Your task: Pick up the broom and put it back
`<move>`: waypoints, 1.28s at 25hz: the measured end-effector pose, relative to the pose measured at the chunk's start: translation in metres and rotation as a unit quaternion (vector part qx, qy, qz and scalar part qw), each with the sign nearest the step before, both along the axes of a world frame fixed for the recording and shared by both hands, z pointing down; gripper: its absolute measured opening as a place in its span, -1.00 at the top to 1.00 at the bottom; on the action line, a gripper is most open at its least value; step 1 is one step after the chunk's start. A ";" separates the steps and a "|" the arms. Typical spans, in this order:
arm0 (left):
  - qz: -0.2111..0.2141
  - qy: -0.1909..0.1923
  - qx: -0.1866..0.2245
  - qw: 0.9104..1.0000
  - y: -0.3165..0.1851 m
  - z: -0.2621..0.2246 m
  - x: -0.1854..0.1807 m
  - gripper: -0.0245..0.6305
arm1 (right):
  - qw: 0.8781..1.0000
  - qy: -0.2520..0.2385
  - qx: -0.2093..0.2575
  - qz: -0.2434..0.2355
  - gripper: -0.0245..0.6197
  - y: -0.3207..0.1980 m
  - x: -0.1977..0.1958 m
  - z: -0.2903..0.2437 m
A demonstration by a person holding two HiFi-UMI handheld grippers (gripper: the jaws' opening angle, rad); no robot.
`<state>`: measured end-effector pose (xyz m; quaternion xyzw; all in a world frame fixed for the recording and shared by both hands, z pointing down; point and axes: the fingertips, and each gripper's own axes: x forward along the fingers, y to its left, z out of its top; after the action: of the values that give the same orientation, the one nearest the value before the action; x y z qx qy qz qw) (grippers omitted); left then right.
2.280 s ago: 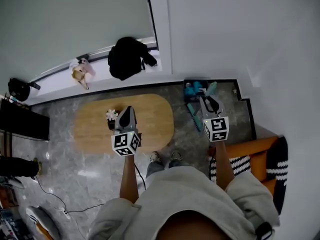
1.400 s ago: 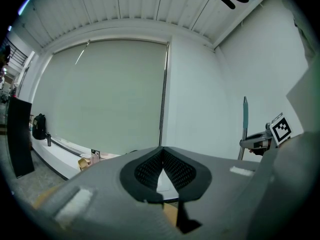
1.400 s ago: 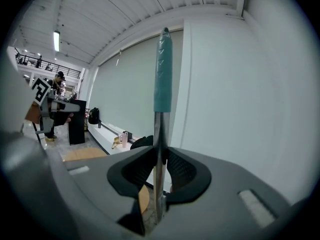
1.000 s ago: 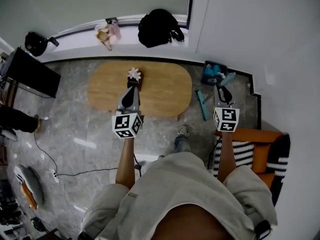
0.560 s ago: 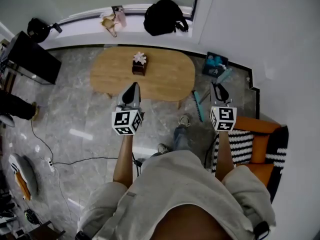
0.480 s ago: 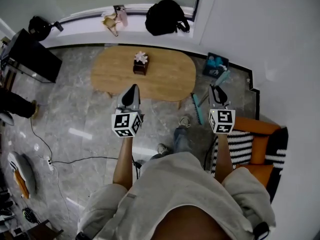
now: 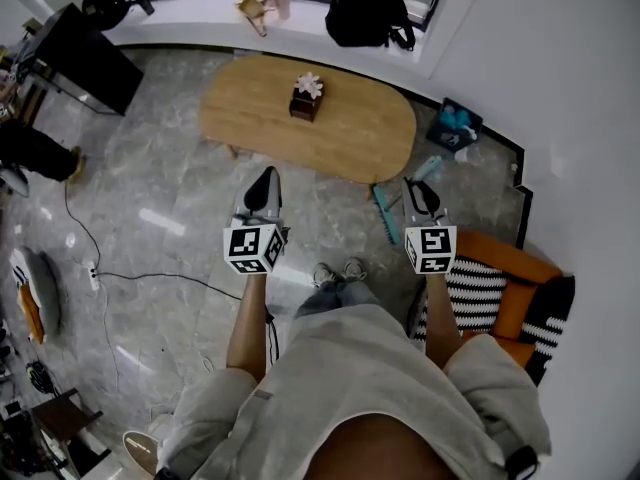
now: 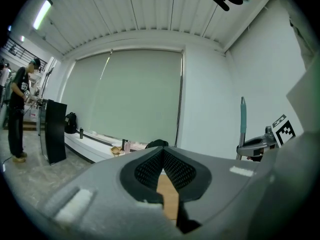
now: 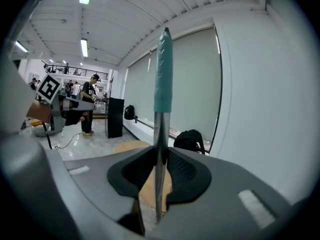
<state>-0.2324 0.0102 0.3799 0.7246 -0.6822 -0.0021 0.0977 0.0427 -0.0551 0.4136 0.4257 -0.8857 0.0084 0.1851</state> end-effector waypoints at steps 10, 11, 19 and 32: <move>-0.036 -0.013 -0.036 0.999 0.020 0.017 0.007 0.91 | 0.995 -0.019 -0.042 -0.086 0.67 0.012 -0.040 0.034; -0.038 -0.014 -0.038 0.998 0.020 0.020 0.010 0.91 | 0.994 -0.021 -0.044 -0.094 0.67 0.012 -0.042 0.039; -0.043 -0.007 -0.054 0.998 0.021 0.050 0.023 0.91 | 0.989 -0.031 -0.069 -0.130 0.67 0.012 -0.067 0.081; -0.004 -0.026 -0.088 0.996 0.010 0.139 -0.020 0.91 | 0.990 0.001 -0.089 -0.113 0.67 0.009 -0.115 0.154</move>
<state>-0.2522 0.0203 0.5190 0.7101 -0.6851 0.0764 0.1437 -0.0727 -0.0466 0.5675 0.3044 -0.9237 0.0661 0.2231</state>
